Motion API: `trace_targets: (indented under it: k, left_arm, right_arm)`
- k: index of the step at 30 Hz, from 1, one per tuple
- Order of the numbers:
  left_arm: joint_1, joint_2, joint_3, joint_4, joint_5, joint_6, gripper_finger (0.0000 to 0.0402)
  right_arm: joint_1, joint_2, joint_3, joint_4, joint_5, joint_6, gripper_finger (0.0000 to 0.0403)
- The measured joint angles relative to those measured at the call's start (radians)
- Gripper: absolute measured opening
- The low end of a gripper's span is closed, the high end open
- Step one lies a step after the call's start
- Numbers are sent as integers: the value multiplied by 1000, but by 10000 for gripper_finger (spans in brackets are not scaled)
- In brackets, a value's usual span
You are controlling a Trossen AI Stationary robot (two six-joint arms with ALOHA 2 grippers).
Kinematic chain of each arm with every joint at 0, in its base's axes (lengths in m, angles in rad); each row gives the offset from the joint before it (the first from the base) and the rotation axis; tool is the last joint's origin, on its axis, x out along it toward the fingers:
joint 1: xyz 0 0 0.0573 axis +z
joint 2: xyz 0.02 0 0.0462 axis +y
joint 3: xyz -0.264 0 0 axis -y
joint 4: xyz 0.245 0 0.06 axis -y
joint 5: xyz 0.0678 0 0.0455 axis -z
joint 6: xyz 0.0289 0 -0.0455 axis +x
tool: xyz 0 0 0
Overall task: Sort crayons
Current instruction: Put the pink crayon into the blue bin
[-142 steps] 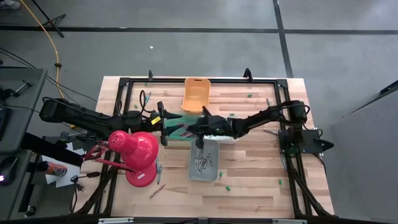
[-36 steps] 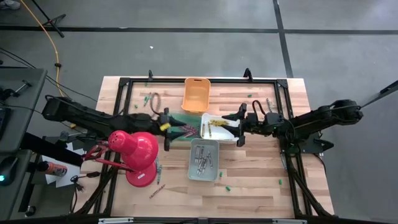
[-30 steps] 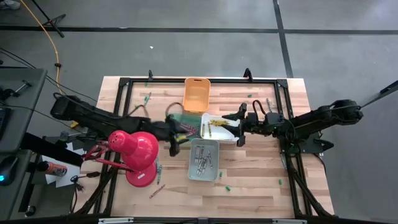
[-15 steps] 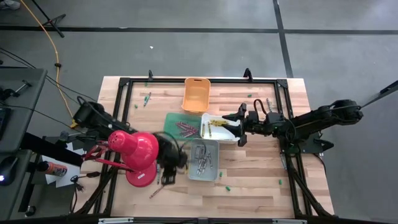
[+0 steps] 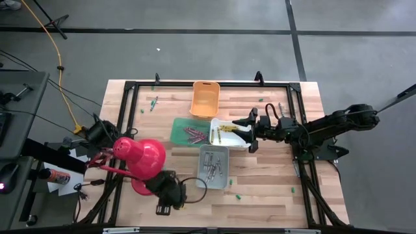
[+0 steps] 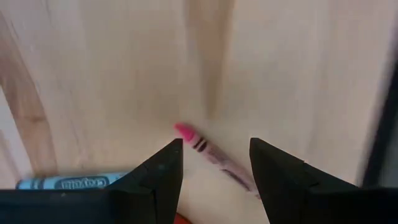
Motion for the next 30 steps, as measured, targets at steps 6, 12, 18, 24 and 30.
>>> trace_targets:
  k: [6,12,18,24,30]
  left_arm:
    - [-22,55,3,-50,-35,-85,172]
    - [-25,61,4,-46,-44,-140,172]
    - [-18,63,3,-49,-49,-264,167]
    - [-18,63,2,-55,-57,-310,95]
    - [-16,64,0,-58,-60,-311,8]
  right_arm:
    - [0,0,0,0,0,0,173]
    - [0,0,0,3,0,0,173]
    - [0,0,0,3,0,0,173]
    - [0,0,0,3,0,0,173]
    - [0,0,0,3,0,0,173]
